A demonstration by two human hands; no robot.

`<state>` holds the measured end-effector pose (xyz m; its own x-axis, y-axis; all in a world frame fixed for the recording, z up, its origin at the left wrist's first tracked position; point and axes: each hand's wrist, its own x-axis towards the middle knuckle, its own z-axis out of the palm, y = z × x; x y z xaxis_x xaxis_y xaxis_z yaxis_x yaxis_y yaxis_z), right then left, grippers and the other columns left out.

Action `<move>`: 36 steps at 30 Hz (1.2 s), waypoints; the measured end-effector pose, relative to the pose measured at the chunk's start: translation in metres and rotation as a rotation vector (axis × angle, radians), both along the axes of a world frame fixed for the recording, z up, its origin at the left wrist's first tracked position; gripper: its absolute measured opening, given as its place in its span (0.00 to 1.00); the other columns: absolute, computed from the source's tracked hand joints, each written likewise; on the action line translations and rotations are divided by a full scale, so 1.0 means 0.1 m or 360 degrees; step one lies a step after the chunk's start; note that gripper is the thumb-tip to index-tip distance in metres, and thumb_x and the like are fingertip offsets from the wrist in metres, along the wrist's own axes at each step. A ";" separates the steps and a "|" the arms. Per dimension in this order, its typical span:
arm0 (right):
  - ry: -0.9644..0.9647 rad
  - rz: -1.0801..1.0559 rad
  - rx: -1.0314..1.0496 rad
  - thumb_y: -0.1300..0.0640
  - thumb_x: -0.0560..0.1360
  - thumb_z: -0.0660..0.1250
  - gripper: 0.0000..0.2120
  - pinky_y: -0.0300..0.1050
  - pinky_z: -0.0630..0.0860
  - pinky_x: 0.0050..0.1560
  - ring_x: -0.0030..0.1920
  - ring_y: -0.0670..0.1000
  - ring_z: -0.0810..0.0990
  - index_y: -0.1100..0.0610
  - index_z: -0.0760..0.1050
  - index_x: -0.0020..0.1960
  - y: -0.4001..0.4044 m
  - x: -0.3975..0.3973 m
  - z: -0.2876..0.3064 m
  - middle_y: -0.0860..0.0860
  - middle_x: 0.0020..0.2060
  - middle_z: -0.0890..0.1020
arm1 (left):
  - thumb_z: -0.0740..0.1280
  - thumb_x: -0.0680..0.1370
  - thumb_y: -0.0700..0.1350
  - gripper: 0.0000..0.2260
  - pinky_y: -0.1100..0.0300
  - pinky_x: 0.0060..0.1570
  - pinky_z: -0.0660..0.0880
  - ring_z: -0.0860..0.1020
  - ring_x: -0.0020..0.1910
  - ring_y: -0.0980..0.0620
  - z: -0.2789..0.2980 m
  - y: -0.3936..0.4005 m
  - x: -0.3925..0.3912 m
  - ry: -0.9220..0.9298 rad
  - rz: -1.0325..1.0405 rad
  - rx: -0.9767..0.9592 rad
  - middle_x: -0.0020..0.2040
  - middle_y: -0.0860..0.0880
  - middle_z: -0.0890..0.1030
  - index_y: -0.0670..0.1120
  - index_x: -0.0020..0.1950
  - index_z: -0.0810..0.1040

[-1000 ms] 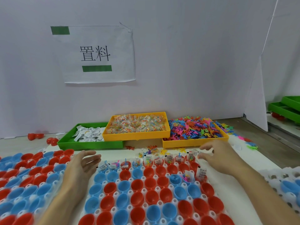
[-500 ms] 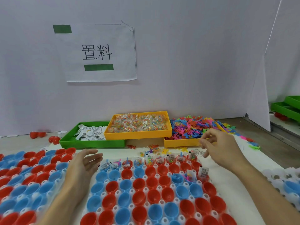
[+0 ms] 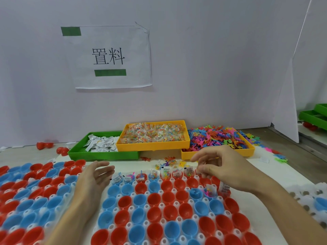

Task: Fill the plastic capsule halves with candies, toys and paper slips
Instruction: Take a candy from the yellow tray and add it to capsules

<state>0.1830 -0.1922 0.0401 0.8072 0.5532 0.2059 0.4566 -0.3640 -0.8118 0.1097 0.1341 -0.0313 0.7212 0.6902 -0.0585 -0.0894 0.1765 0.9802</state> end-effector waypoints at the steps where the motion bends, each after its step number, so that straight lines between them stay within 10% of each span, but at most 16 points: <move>1: -0.0009 -0.0010 0.0015 0.62 0.75 0.74 0.09 0.39 0.80 0.40 0.36 0.48 0.84 0.48 0.83 0.47 0.00 0.00 0.00 0.50 0.37 0.85 | 0.54 0.85 0.48 0.16 0.57 0.47 0.72 0.81 0.52 0.47 0.00 0.00 0.00 0.0000 -0.0001 -0.0001 0.50 0.41 0.83 0.42 0.51 0.79; 36: -0.0169 0.0162 -0.0696 0.70 0.73 0.68 0.15 0.42 0.83 0.44 0.42 0.40 0.84 0.53 0.87 0.43 0.15 -0.19 0.04 0.47 0.38 0.85 | 0.54 0.85 0.48 0.16 0.59 0.46 0.72 0.81 0.52 0.47 -0.02 0.03 0.01 0.0015 -0.0006 -0.0002 0.51 0.42 0.84 0.41 0.53 0.79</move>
<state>0.1644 -0.1775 0.0442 0.7312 0.6820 0.0142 0.5803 -0.6110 -0.5385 0.1107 0.1369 -0.0331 0.7232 0.6875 -0.0662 -0.0792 0.1778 0.9809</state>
